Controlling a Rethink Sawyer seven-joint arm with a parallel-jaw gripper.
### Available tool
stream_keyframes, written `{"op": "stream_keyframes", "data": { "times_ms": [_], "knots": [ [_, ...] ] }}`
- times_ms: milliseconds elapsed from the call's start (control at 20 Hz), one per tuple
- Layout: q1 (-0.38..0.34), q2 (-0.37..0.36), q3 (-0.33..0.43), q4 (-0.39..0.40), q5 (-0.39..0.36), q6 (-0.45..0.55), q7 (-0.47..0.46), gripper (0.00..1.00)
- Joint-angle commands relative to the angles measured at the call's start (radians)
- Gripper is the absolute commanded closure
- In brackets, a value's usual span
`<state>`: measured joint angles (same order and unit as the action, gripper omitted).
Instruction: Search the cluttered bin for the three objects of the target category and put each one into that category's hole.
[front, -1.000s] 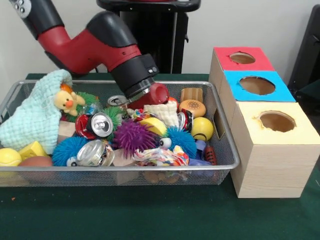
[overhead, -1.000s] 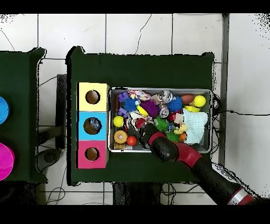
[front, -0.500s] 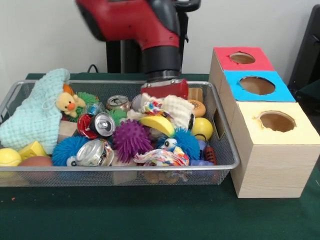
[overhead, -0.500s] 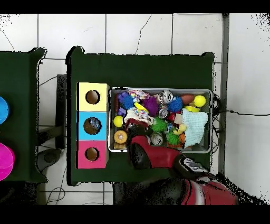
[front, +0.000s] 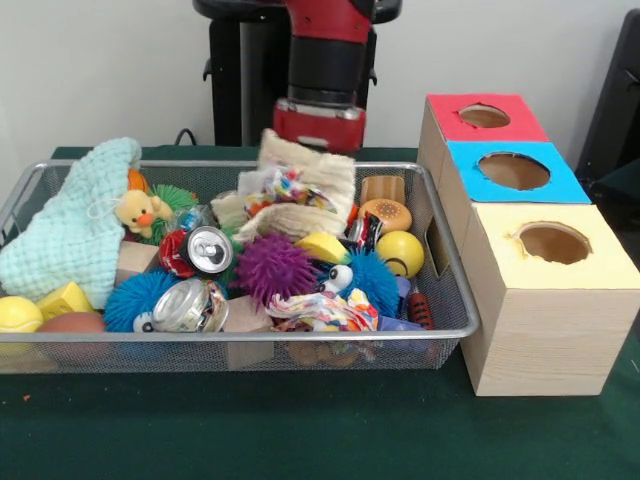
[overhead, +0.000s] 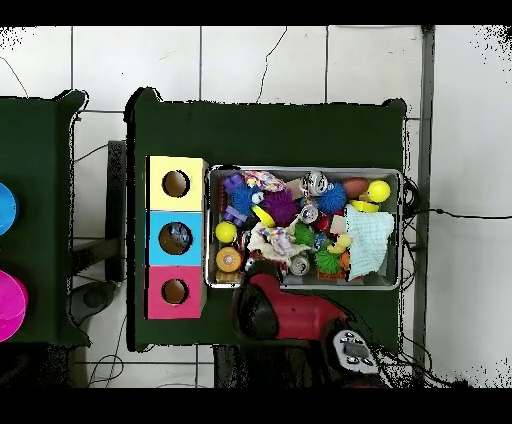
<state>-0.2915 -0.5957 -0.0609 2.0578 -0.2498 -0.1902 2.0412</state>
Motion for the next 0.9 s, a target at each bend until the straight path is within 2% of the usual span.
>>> {"op": "stream_keyframes", "data": {
  "times_ms": [50,150,200,350,500,600,750,850,900],
  "knots": [
    [-0.101,-0.101,0.048,0.121,-0.028,0.354,0.003,0.00],
    [-0.103,-0.096,0.059,0.089,-0.026,0.416,0.003,0.00],
    [-0.110,-0.084,0.076,0.065,-0.012,0.479,-0.003,0.00],
    [-0.143,-0.089,0.138,0.079,0.024,0.587,0.009,0.00],
    [-0.256,-0.070,0.280,0.126,0.099,0.693,-0.021,0.00],
    [-0.294,-0.085,0.325,0.150,0.125,0.721,-0.029,0.00],
    [-0.301,-0.127,0.328,0.165,0.117,0.722,-0.019,0.00],
    [-0.293,-0.126,0.313,0.154,0.085,0.667,-0.005,0.00],
    [-0.288,-0.121,0.295,0.142,0.050,0.601,0.004,0.00]
  ]
}}
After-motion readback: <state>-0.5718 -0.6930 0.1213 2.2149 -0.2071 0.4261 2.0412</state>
